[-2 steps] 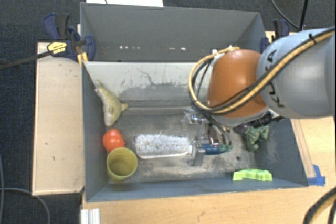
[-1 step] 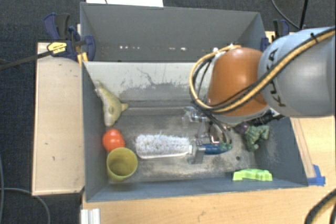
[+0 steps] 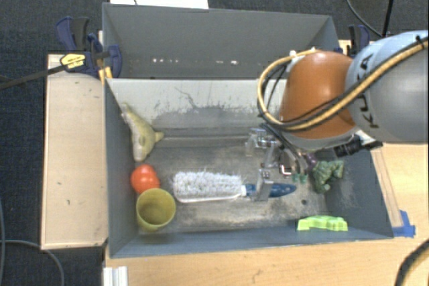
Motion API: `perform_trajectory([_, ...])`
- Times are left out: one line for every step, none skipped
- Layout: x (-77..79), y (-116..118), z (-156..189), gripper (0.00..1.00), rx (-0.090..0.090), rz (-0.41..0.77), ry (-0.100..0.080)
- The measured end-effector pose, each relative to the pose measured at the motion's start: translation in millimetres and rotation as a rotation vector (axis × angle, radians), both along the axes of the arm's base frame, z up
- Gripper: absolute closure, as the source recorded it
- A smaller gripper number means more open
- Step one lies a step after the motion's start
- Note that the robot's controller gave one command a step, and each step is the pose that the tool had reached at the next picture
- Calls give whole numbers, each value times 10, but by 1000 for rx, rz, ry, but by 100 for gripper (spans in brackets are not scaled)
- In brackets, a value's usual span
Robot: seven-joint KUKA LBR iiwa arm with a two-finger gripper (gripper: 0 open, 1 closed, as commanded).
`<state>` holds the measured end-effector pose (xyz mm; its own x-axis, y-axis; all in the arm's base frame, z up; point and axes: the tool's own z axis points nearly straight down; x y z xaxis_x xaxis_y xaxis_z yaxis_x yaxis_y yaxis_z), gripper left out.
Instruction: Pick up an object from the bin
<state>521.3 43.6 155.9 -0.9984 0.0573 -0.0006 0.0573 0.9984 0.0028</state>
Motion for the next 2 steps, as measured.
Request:
perform_trajectory([-60,-482,179,0,-2,-107,-3])
perform_trajectory([160,-720,-66,0,-3,-97,-7])
